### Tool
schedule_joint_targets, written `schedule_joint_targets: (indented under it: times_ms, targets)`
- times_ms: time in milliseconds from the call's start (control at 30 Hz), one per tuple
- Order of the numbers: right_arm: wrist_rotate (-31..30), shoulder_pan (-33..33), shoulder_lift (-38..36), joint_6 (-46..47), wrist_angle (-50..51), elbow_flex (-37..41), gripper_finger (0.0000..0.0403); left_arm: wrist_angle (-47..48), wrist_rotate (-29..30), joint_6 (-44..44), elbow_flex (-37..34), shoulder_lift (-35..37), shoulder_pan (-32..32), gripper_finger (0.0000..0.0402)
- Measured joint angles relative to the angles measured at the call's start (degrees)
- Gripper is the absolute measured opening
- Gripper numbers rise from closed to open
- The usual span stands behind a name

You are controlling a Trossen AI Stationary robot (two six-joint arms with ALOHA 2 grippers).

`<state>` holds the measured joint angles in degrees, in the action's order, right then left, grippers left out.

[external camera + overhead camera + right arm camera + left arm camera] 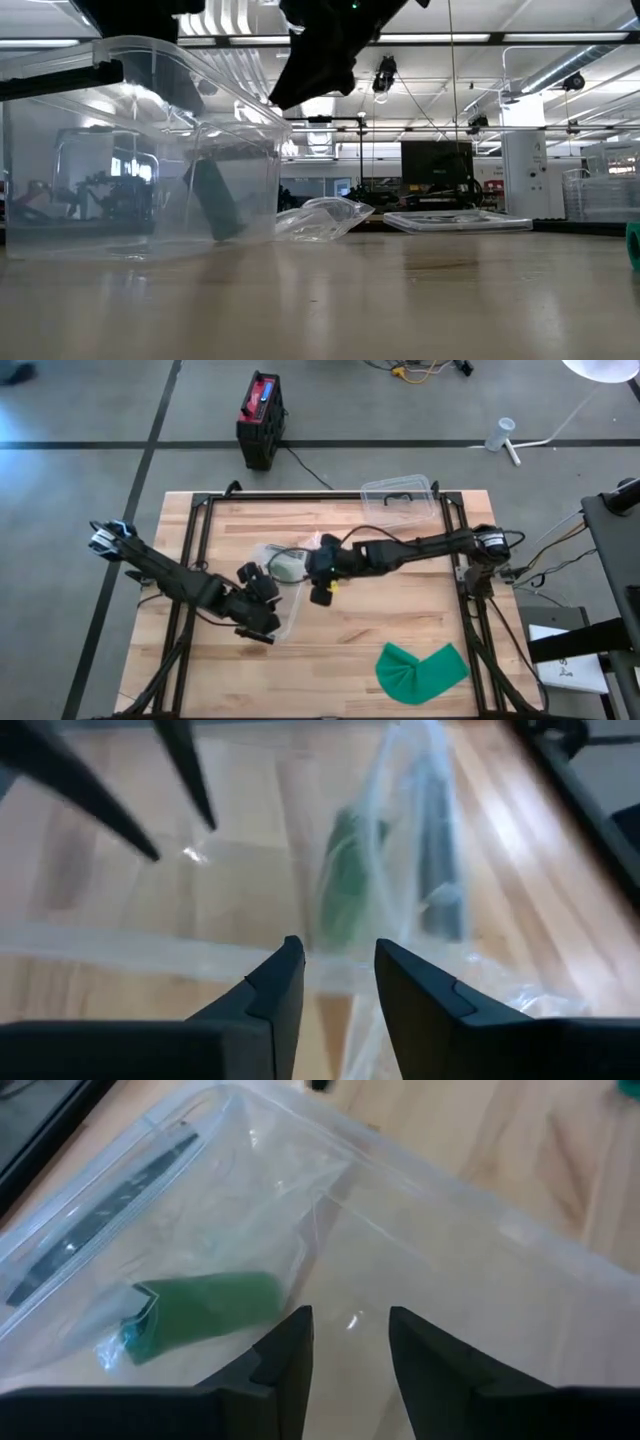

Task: Roll bandage
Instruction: Roll the blue bandage

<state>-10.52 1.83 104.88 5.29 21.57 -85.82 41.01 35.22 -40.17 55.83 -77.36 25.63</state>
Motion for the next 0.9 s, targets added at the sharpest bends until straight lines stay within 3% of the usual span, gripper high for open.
schedule_joint_targets:
  times_ms: [267, 433, 700, 900]
  targets:
    - [0.0, -1.5, -2.3, -4.3, 8.5, 0.1, 0.0102, 0.4, 1.8, 0.8, 0.1, 0.3, -2.5, 0.0124]
    - [0.0, -3.9, -4.8, -7.8, 8.3, 6.0, 0.0087, 0.7, 3.6, 2.2, 0.5, 3.7, -2.5, 0.0146]
    - [0.1, -5.7, -11.0, -3.8, -8.3, 23.2, 0.0046, -0.4, 3.2, 3.3, 0.6, 10.3, -2.1, 0.0190]
    - [0.1, -6.2, -7.1, -0.7, -33.9, 34.0, 0.0025, -17.0, 3.3, 16.6, 0.6, 11.7, -2.1, 0.0214]
